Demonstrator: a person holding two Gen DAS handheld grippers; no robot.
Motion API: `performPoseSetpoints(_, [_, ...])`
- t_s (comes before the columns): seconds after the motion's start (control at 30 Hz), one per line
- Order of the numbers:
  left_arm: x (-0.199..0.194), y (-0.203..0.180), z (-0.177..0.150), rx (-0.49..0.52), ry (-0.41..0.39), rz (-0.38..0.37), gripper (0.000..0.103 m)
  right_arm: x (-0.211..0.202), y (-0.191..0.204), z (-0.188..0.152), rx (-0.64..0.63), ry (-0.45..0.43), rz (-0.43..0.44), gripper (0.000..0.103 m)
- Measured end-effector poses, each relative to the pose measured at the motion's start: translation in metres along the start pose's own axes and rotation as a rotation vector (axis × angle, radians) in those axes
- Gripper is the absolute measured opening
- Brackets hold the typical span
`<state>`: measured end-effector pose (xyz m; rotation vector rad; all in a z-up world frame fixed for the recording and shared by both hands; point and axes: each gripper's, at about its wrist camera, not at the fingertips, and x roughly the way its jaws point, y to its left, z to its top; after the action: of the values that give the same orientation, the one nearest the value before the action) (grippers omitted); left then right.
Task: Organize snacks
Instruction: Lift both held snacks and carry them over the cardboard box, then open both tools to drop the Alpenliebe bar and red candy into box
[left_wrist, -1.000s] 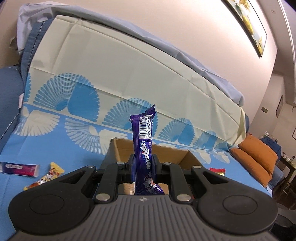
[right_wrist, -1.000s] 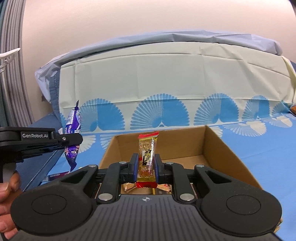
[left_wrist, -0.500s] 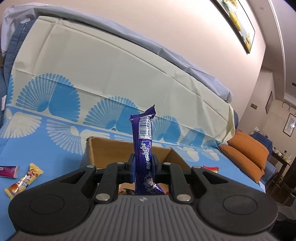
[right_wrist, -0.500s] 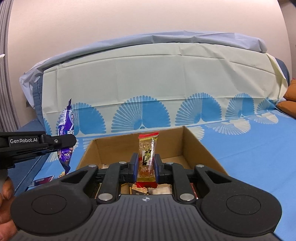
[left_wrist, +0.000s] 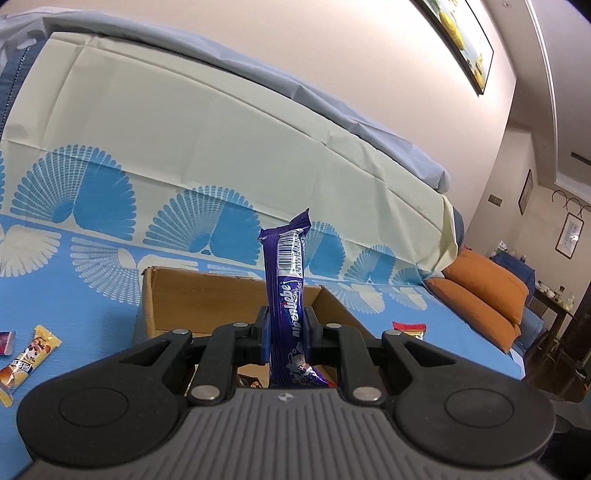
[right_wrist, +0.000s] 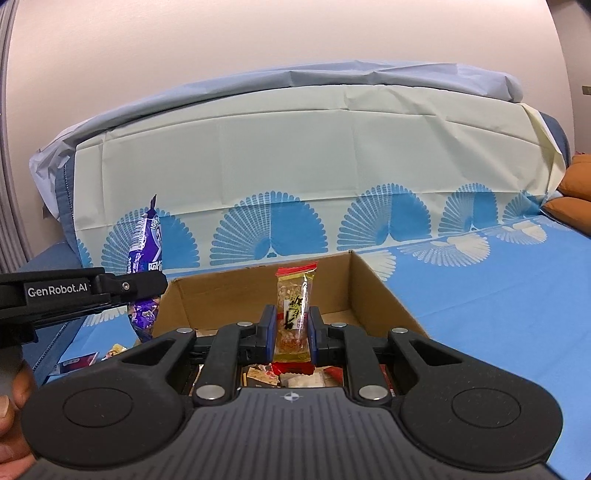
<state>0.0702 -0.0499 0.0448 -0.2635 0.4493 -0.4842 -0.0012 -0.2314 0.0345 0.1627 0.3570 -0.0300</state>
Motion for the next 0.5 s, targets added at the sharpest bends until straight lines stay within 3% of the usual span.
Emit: performPoseSetpoints(0.5, [0.0074,-0.0091,-0.0030,0.006,-0.002,-0.017,0.018,-0.0019,0.0007,-0.0003,0.000,-0.002,-0.004,0.018])
